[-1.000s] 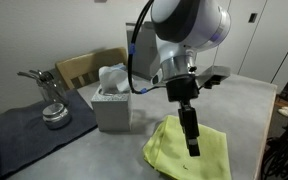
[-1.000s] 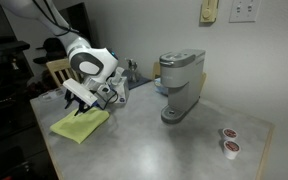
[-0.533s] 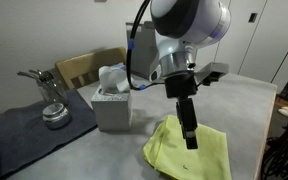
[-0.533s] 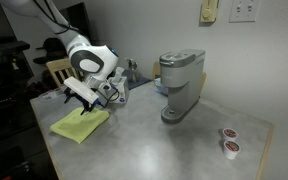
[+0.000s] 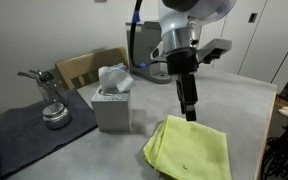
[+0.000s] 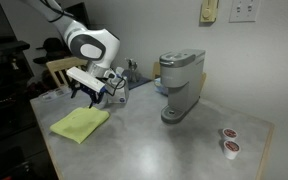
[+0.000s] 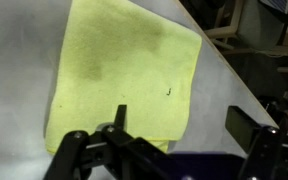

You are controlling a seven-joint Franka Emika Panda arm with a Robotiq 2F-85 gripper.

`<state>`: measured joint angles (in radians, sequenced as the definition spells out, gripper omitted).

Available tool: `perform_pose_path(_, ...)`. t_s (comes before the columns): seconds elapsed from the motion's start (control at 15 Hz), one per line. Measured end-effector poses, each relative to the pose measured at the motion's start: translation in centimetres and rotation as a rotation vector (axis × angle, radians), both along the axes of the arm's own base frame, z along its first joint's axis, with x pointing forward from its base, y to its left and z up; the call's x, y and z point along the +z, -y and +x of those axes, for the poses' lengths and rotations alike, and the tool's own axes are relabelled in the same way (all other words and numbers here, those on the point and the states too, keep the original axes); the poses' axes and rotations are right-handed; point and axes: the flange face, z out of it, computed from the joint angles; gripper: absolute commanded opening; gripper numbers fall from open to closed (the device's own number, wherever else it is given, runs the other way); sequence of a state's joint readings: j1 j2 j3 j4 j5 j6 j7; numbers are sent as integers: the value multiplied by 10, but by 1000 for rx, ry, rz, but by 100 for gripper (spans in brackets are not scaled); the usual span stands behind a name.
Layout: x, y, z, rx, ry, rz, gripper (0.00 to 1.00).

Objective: Fold the yellow towel from right to left

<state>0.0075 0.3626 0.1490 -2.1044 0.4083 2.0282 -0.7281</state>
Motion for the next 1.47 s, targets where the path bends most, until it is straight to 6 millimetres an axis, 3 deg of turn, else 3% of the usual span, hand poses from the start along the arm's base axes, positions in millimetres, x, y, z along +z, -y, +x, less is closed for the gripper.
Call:
perform_pose_path(0.6, 54, 35, -3, 12, 5, -103, 100)
perform_pose_path(1.2, 94, 46, -24, 47, 16, -200, 100)
perform_pose_path(1.47, 100, 48, -27, 50, 17, -211, 100)
